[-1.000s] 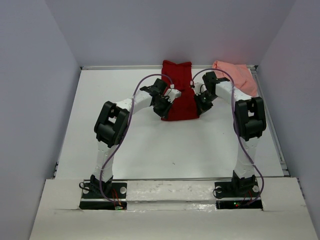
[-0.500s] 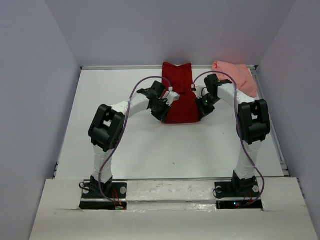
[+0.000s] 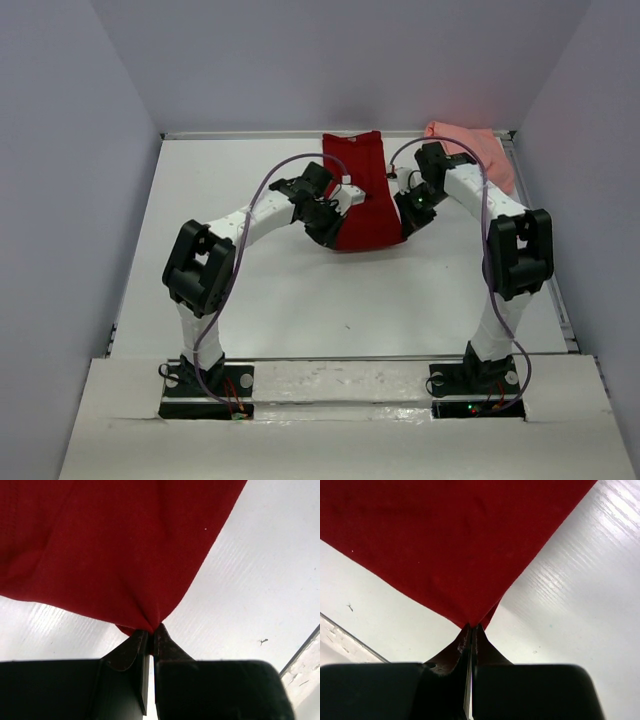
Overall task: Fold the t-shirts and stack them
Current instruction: Grab one side of the 2/3 rectangular tshirt with both arms, then fold the long partially folded tshirt into a neat square
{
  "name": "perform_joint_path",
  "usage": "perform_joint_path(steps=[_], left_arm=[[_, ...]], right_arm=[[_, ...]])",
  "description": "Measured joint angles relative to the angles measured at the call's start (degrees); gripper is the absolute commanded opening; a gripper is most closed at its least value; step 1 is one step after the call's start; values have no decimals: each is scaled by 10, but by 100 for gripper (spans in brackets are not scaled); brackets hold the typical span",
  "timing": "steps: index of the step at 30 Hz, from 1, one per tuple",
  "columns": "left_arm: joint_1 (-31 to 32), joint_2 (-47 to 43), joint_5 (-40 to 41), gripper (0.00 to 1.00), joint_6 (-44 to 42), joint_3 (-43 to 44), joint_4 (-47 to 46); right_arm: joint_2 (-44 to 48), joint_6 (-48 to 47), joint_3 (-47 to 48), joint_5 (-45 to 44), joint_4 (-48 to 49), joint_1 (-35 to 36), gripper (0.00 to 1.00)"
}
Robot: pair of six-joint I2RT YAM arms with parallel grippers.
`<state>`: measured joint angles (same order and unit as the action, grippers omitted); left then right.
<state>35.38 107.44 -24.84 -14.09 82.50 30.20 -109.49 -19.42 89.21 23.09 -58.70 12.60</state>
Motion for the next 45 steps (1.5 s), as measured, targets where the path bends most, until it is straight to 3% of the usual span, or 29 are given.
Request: perform_joint_path(steps=[11, 17, 45], left_arm=[[1, -3, 15, 0, -15, 115, 54], [1, -3, 33, 0, -21, 125, 67], [-36, 111, 169, 0, -4, 268, 19]], right_arm=[[2, -12, 88, -1, -46, -2, 0], [-2, -17, 118, -2, -59, -2, 0], [-194, 2, 381, -37, -24, -2, 0]])
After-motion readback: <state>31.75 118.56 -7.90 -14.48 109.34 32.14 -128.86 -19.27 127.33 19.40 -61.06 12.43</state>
